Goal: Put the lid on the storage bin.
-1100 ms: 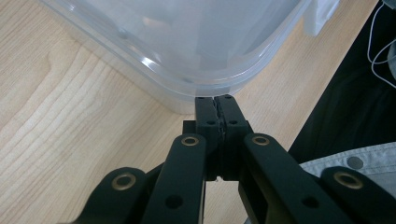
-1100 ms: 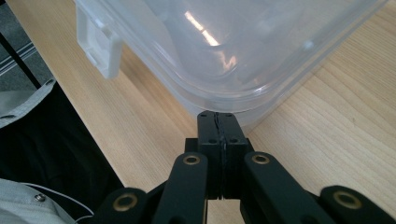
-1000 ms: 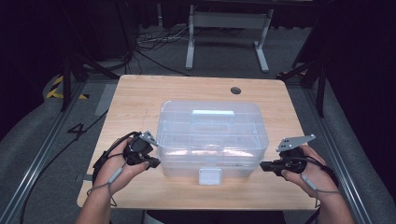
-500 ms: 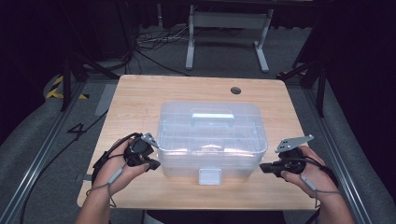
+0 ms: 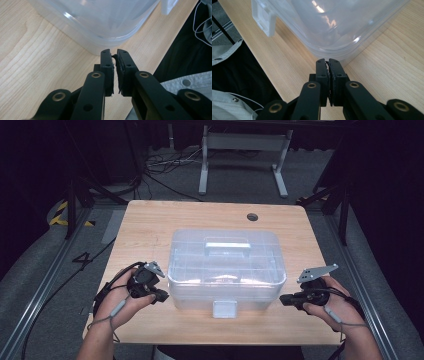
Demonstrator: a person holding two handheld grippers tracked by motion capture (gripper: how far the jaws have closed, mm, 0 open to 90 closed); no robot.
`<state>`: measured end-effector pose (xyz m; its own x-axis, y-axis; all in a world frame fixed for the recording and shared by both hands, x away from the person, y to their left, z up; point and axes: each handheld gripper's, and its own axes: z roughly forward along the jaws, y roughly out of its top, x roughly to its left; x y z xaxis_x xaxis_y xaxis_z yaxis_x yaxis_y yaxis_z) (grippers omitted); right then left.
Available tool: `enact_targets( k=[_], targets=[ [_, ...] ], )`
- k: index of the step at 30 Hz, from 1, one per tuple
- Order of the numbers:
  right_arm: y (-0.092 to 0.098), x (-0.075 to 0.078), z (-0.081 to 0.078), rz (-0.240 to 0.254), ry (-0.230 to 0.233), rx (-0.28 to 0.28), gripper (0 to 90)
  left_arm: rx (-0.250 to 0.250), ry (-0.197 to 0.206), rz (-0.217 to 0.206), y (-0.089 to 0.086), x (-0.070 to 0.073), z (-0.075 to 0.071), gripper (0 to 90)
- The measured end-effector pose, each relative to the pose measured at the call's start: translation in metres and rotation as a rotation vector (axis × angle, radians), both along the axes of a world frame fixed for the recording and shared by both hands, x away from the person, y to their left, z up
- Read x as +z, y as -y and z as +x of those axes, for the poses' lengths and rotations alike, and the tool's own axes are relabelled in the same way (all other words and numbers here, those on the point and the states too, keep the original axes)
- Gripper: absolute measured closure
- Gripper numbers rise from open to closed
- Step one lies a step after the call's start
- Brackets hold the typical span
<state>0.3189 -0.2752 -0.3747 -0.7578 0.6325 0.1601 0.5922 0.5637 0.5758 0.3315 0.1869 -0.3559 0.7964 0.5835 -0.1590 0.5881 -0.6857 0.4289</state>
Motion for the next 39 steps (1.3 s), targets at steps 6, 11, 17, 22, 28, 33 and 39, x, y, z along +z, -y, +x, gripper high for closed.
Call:
enact_targets(
  k=[6,11,17,22,28,33,39],
  targets=[
    [0.003,0.003,0.005,0.008,0.005,0.001,85.3,0.045,0.020,-0.011,-0.013,0.002,-0.003,84.0],
    [0.010,0.008,0.011,0.010,0.019,-0.019,82.2,0.139,0.060,-0.053,-0.029,0.003,-0.011,81.1],
    [0.018,0.015,0.019,0.011,0.090,-0.076,76.4,0.233,0.120,-0.083,-0.047,0.005,-0.019,78.7],
    [0.020,0.017,0.025,0.040,0.138,-0.122,69.6,0.291,0.171,-0.098,-0.060,0.003,-0.019,73.1],
    [0.027,0.014,0.035,0.080,0.218,-0.190,61.5,0.372,0.221,-0.135,-0.075,-0.003,-0.014,66.9],
    [0.042,0.007,0.042,0.089,0.278,-0.235,50.4,0.402,0.252,-0.167,-0.081,-0.011,-0.004,61.0],
    [0.059,-0.004,0.051,0.087,0.315,-0.293,44.9,0.432,0.313,-0.200,-0.086,-0.026,0.007,51.4]
  ],
)
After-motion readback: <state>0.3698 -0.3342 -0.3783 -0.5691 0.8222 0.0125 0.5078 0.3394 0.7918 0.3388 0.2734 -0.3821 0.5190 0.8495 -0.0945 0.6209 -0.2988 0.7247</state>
